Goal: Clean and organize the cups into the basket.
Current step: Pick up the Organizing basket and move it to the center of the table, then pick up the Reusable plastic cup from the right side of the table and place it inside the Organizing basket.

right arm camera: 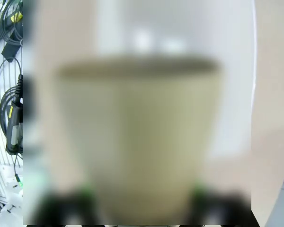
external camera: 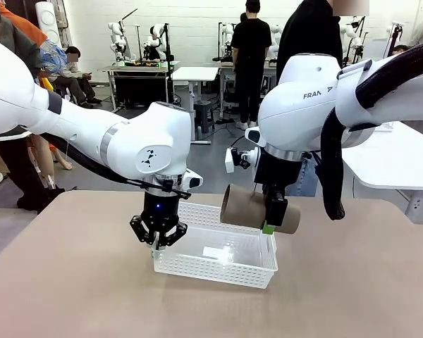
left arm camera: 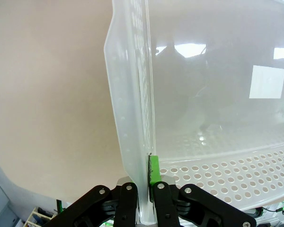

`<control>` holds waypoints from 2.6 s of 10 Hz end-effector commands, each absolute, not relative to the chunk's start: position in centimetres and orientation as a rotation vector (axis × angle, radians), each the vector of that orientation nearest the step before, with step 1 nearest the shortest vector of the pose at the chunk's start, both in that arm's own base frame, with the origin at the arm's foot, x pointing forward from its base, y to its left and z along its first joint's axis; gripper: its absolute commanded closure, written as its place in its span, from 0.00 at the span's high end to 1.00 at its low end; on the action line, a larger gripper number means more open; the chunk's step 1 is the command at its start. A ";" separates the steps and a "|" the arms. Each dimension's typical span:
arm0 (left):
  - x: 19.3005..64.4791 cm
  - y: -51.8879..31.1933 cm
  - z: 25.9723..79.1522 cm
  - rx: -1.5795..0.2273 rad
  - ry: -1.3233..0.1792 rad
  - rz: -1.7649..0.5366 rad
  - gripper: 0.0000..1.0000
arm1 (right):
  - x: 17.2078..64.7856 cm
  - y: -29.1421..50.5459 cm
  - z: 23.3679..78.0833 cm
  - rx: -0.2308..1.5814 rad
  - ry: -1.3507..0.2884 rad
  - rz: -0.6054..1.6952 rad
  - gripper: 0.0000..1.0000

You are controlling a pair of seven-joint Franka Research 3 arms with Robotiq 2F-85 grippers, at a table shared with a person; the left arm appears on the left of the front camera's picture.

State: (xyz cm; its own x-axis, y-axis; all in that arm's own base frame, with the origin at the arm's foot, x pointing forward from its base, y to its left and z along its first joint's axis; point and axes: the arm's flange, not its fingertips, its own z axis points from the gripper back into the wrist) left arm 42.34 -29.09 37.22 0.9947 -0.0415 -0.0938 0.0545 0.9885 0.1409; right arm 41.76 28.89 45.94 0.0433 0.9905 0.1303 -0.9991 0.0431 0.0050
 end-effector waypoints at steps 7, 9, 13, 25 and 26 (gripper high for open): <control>42.3 -29.1 37.0 0.150 0.091 -0.061 0.00 | 43.4 29.2 40.2 0.321 -0.229 1.530 0.81; 42.3 -29.1 37.0 0.150 0.091 -0.061 0.00 | 44.0 29.8 38.2 0.354 -0.189 1.548 0.81; 42.3 -29.1 37.0 0.150 0.091 -0.061 0.00 | 45.0 30.5 36.0 0.389 -0.193 1.544 0.81; 42.3 -29.1 37.0 0.150 0.091 -0.061 0.00 | 47.6 31.4 31.9 0.467 -0.075 1.535 1.00; 42.3 -29.1 37.0 0.150 0.091 -0.061 0.00 | 47.6 31.4 31.9 0.468 -0.071 1.534 1.00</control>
